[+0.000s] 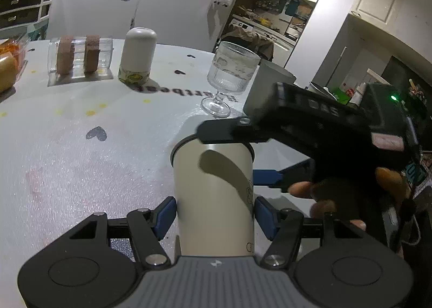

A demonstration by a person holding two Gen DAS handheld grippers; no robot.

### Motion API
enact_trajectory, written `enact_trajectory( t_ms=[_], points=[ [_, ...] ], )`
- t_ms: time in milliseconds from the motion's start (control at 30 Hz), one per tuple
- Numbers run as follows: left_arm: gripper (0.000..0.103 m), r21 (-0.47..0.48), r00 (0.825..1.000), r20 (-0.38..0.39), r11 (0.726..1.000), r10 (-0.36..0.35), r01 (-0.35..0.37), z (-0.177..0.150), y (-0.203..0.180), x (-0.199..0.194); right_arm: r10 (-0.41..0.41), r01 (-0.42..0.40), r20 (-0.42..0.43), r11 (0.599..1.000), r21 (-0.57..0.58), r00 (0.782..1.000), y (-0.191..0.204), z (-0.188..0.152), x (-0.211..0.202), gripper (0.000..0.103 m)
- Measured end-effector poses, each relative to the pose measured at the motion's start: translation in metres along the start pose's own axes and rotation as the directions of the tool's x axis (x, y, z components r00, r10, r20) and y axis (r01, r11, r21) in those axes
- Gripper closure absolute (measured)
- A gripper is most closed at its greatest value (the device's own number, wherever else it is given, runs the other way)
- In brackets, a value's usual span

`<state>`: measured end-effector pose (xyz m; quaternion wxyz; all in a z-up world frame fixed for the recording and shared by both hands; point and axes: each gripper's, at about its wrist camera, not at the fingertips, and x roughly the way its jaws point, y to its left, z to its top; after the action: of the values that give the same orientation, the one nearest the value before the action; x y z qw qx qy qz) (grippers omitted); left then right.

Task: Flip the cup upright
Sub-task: 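Grasp the upright beige cup with the right gripper while the left gripper opens and releases it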

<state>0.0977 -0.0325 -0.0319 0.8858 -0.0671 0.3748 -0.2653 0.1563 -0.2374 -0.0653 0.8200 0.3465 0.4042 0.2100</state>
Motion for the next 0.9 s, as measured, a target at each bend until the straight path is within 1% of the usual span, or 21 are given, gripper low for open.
enact_trajectory(
  t_ms=[67,133,233,300,400,467,600,700,733,767,800,900],
  points=[
    [0.039,0.014,1.0,0.011,1.0,0.0,0.0,-0.002,-0.001,-0.001,0.009,-0.009,-0.014,1.0,0.002,1.0,0.001,0.001,0.005,0.006],
    [0.039,0.032,0.999,0.032,0.999,-0.007,0.006,-0.004,-0.003,-0.003,-0.005,0.005,-0.012,1.0,-0.014,1.0,0.004,0.002,0.002,0.007],
    [0.039,0.073,0.997,0.072,0.997,-0.03,0.025,-0.009,-0.011,-0.009,-0.013,0.017,0.045,0.996,-0.088,0.999,0.015,-0.002,-0.014,0.013],
    [0.039,0.105,0.994,0.092,0.994,-0.051,0.041,-0.012,-0.017,-0.012,-0.01,0.026,0.098,0.986,-0.162,0.995,0.025,-0.006,-0.031,0.014],
    [0.04,0.163,0.989,0.132,0.986,-0.061,0.039,-0.021,-0.031,-0.014,-0.012,0.061,0.172,0.957,-0.282,0.985,0.042,-0.019,-0.057,0.013],
    [0.04,0.209,0.985,0.165,0.978,-0.05,0.014,-0.03,-0.04,-0.014,-0.032,0.103,0.204,0.931,-0.349,0.978,0.05,-0.03,-0.069,0.013],
    [0.04,0.28,0.976,0.214,0.959,-0.028,-0.033,-0.044,-0.055,-0.016,-0.088,0.201,0.252,0.86,-0.47,0.964,0.061,-0.053,-0.08,0.012],
    [0.04,0.312,0.971,0.239,0.948,-0.017,-0.06,-0.051,-0.061,-0.019,-0.12,0.256,0.279,0.812,-0.525,0.953,0.065,-0.064,-0.08,0.012],
    [0.04,0.324,0.969,0.246,0.943,-0.012,-0.07,-0.054,-0.063,-0.02,-0.128,0.265,0.28,0.805,-0.531,0.951,0.065,-0.066,-0.08,0.013],
    [0.04,0.333,0.968,0.251,0.94,-0.008,-0.078,-0.056,-0.064,-0.02,-0.137,0.272,0.278,0.801,-0.534,0.951,0.065,-0.067,-0.079,0.015],
    [0.04,0.338,0.966,0.257,0.937,-0.005,-0.085,-0.058,-0.065,-0.021,-0.146,0.279,0.278,0.799,-0.532,0.949,0.064,-0.067,-0.078,0.021],
    [0.04,0.352,0.964,0.265,0.932,-0.011,-0.087,-0.061,-0.066,-0.023,-0.137,0.266,0.272,0.806,-0.529,0.953,0.061,-0.068,-0.082,0.021]
  ],
)
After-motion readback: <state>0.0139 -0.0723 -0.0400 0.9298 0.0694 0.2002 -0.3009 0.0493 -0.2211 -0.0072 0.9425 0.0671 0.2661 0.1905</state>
